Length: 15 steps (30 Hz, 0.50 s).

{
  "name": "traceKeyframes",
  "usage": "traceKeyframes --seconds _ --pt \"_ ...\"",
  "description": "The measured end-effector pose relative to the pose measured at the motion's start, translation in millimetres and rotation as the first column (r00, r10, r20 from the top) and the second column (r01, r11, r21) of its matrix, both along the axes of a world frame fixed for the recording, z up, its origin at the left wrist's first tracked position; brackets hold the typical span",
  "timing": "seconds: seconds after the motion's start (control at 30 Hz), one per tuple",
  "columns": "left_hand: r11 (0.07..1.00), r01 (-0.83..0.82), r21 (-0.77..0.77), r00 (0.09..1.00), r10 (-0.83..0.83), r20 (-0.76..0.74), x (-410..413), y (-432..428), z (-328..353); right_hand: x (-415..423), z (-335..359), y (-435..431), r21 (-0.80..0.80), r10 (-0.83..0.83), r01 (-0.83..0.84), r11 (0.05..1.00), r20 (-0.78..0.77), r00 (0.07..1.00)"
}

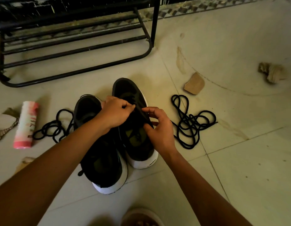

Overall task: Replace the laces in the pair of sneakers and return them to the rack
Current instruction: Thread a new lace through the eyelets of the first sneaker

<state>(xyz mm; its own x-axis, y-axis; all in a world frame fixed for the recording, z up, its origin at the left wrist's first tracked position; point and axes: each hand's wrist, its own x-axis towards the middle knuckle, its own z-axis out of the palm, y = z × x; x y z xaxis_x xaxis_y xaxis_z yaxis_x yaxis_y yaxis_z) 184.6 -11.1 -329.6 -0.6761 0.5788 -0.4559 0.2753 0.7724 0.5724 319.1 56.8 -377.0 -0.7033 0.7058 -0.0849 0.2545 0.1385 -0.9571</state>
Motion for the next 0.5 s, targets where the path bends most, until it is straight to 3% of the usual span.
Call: traceKeyframes --seconds 0.43,0.5 --pt "0.965 -0.237 0.111 0.920 0.186 0.345 -10.0 -12.3 17.6 -1.3 1.2 -1.3 0.021 -0.016 0.016 1.000 0.024 1.000" --pt "0.952 -0.276 0.130 0.905 0.212 0.368 -9.4 -13.7 18.5 -0.9 3.3 -1.1 0.088 -0.017 0.013 0.996 0.048 0.999"
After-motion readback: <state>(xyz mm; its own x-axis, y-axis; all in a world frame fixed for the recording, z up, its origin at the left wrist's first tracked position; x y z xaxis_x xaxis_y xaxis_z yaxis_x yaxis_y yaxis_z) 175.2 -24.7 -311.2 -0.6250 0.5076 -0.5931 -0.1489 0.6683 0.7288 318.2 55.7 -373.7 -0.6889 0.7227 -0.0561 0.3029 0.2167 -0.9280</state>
